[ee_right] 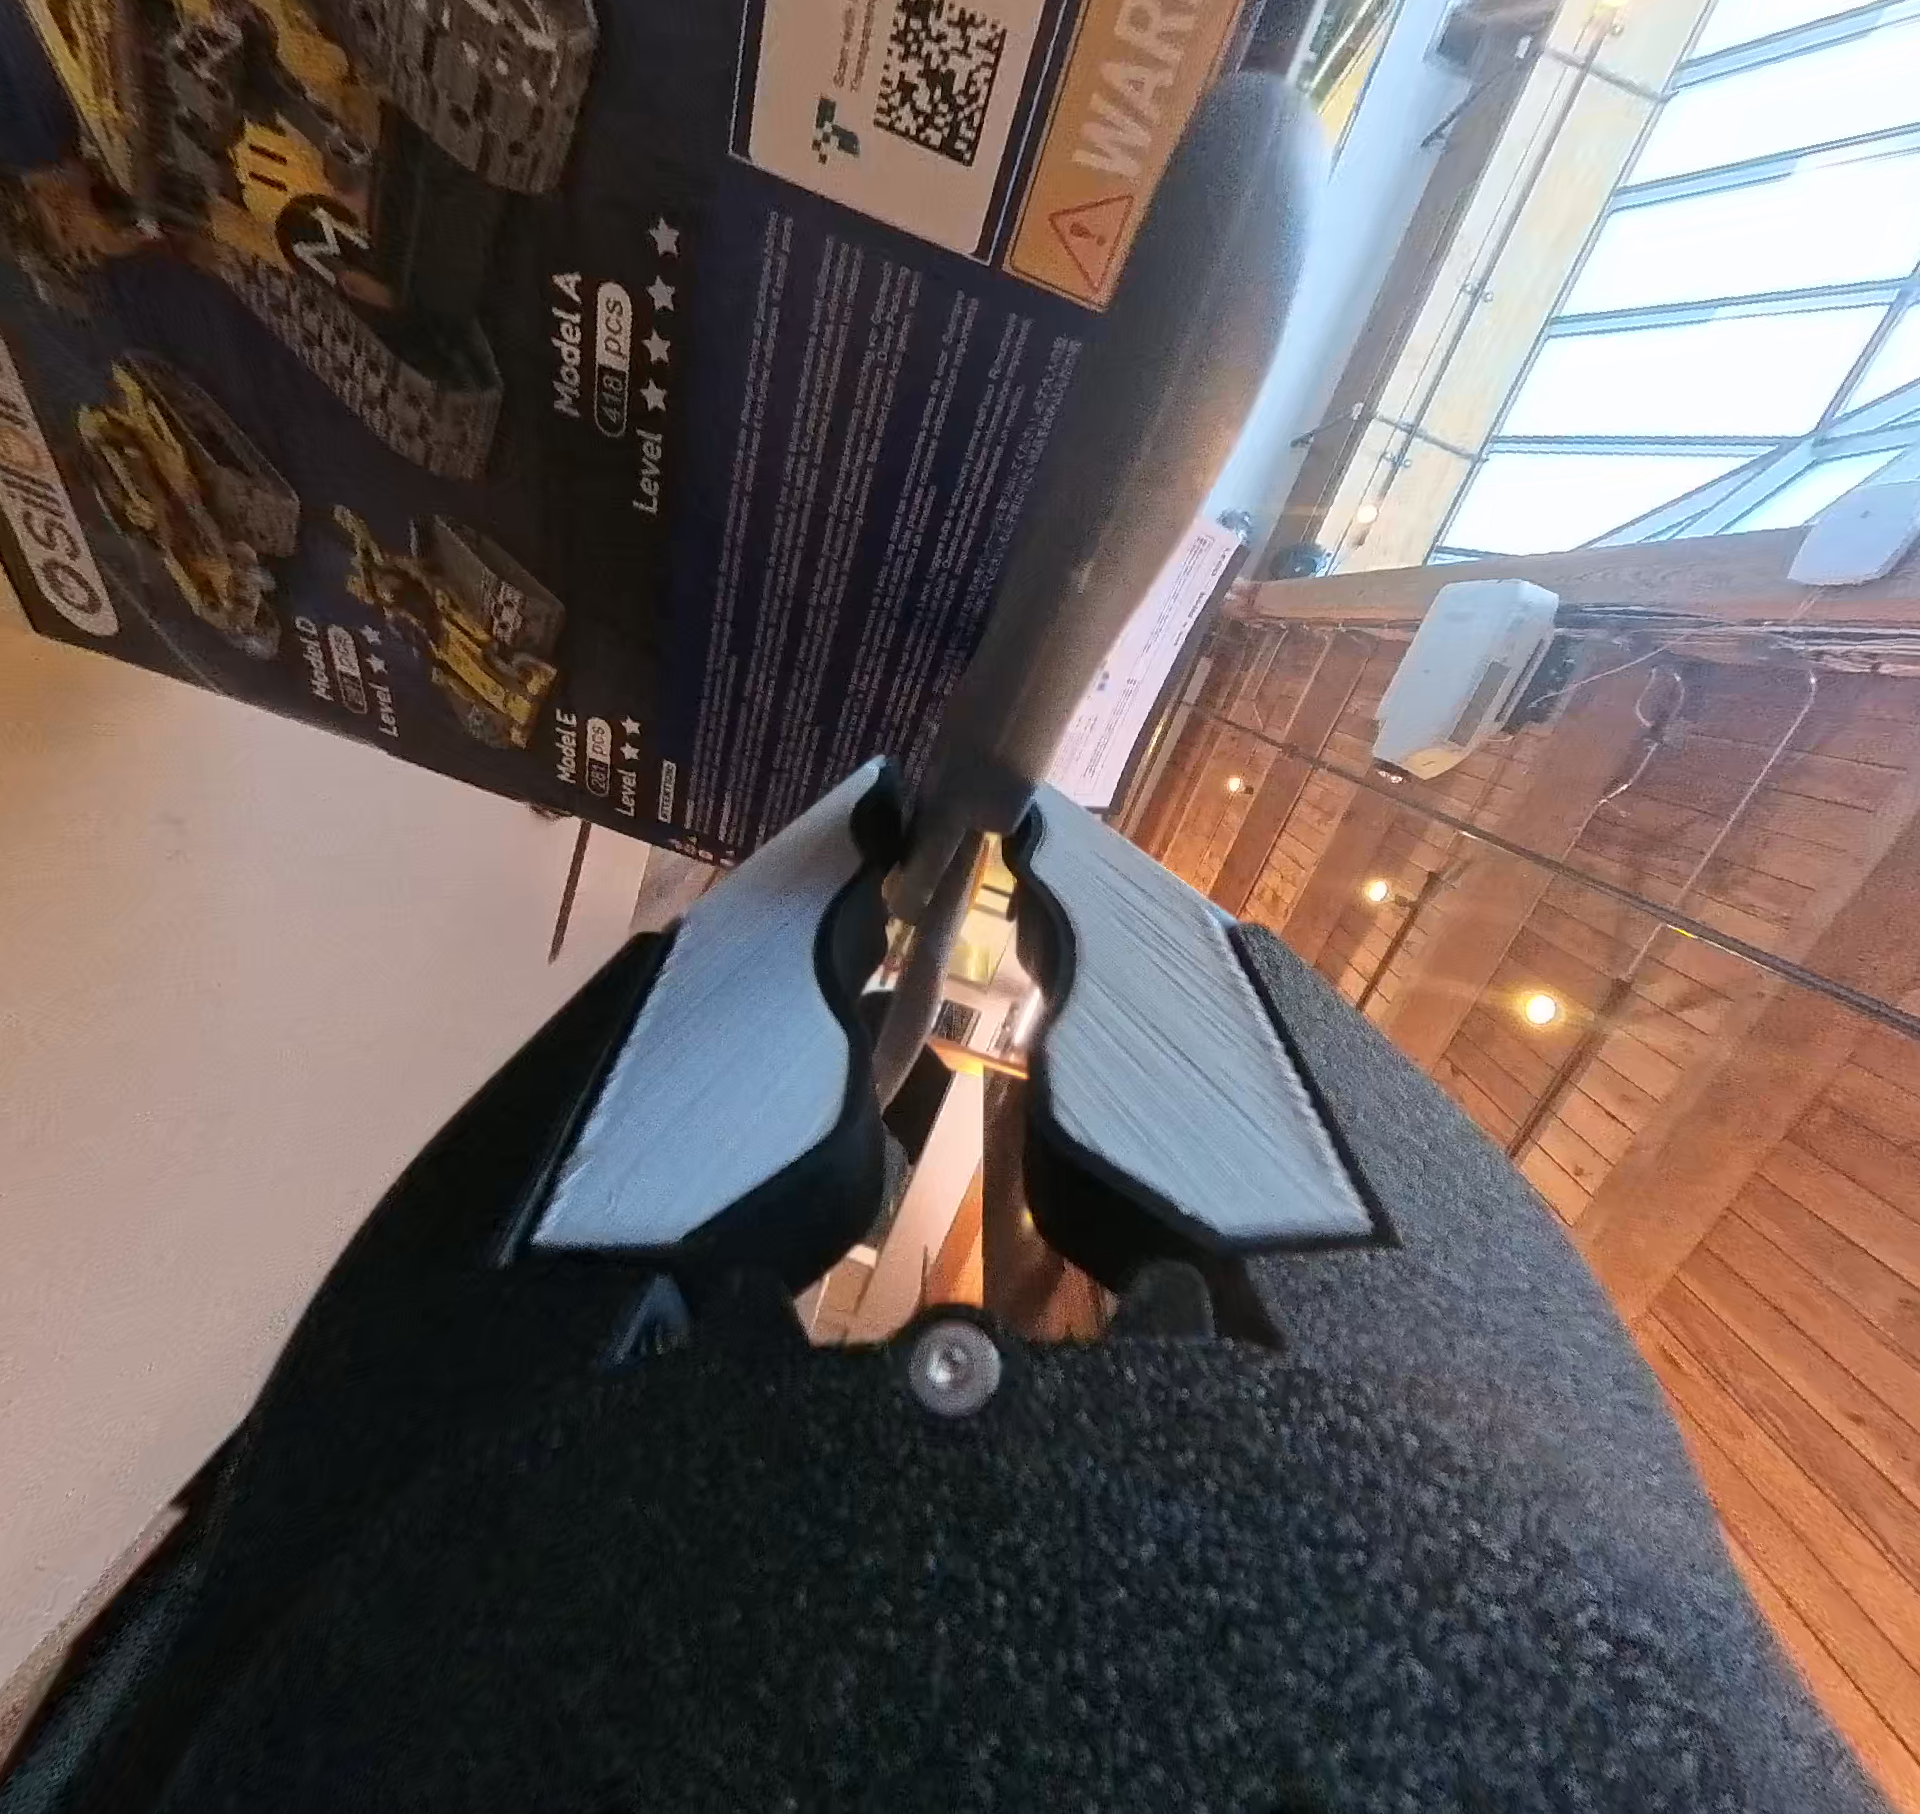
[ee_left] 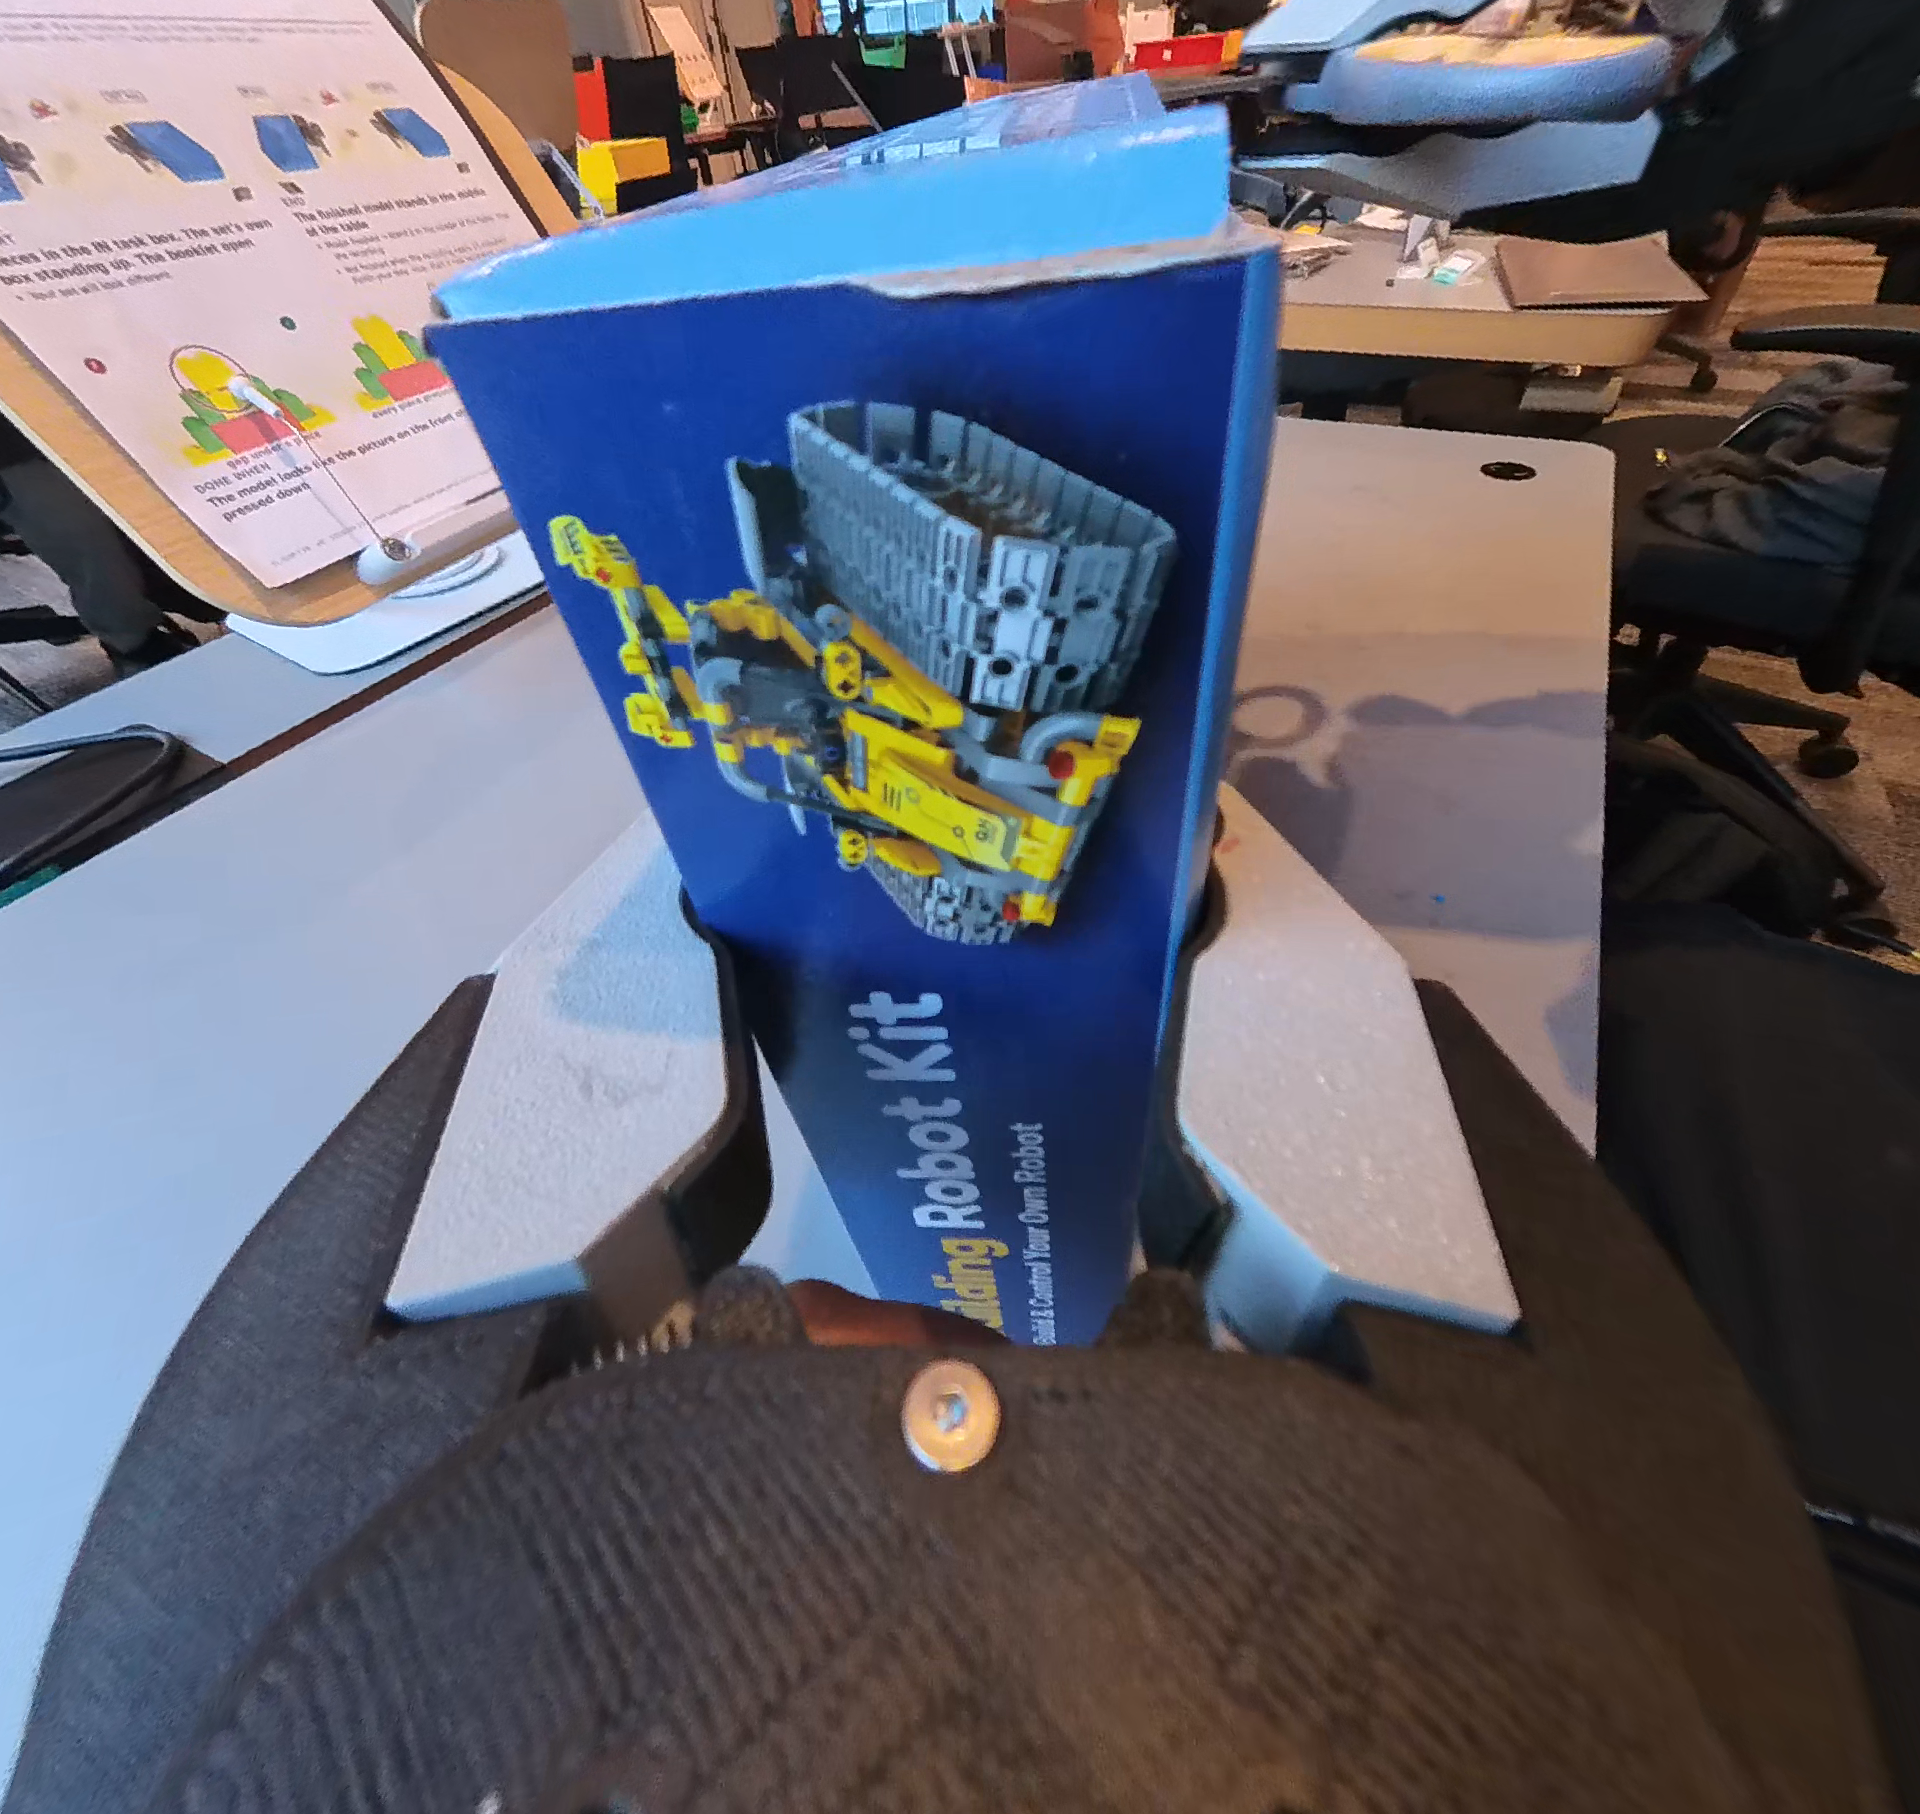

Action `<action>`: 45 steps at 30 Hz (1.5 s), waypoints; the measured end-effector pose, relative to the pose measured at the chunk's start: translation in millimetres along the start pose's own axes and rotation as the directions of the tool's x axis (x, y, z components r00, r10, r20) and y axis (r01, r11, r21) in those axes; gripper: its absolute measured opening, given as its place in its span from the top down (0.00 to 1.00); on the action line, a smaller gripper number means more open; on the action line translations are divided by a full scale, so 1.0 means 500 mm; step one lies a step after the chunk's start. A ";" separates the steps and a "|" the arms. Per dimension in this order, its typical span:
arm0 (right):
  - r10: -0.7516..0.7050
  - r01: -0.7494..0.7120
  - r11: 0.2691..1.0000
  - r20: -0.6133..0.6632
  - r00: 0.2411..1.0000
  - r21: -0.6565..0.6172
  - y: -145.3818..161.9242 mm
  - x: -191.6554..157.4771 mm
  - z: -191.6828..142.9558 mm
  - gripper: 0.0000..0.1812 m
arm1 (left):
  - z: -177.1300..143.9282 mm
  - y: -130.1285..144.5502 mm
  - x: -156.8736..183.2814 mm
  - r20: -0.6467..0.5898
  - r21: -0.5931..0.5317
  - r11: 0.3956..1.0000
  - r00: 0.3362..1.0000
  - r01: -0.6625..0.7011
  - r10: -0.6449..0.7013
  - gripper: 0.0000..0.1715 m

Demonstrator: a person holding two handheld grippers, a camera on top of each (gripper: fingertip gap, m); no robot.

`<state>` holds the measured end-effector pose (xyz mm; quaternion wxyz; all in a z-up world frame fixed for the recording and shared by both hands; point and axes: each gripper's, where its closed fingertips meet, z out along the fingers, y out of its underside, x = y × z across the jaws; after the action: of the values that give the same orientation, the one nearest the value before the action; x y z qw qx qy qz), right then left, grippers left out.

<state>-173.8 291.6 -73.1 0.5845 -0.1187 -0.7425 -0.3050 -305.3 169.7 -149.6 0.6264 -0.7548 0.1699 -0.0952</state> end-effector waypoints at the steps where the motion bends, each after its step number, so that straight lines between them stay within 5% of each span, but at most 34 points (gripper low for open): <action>1: -0.009 0.009 1.000 0.008 1.000 -0.012 0.003 -0.001 0.003 0.90 | 0.000 0.000 0.000 -0.001 0.000 1.000 1.000 0.000 0.000 0.50; 7: 0.014 -0.012 1.000 0.060 0.998 -0.023 0.004 0.007 0.005 0.93 | 0.000 -0.001 0.000 0.000 0.009 1.000 1.000 0.003 -0.003 0.50; 14: -0.033 0.059 0.955 0.094 0.995 -0.291 0.051 -0.007 0.001 0.94 | 0.029 0.009 0.007 0.076 -0.050 0.996 0.994 -0.078 0.082 0.49; 22: -0.049 0.120 0.903 0.179 0.983 -0.411 0.149 -0.040 -0.028 0.95 | 0.036 0.003 0.012 0.062 -0.006 0.999 0.997 -0.049 0.050 0.52; 33: -0.077 0.154 0.910 0.207 0.975 -0.385 0.124 -0.036 0.038 0.95 | 0.034 0.002 0.025 0.010 0.007 0.999 0.999 -0.046 0.046 0.53; 45: -0.155 0.224 0.885 0.196 0.968 -0.409 0.177 -0.036 0.055 0.95 | 0.033 0.000 0.018 -0.011 0.015 1.000 1.000 -0.008 0.008 0.54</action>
<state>-143.6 380.7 -65.9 0.4508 -0.1947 -0.7092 -0.5058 -290.9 181.5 -153.5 0.6314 -0.7489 0.1759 -0.0982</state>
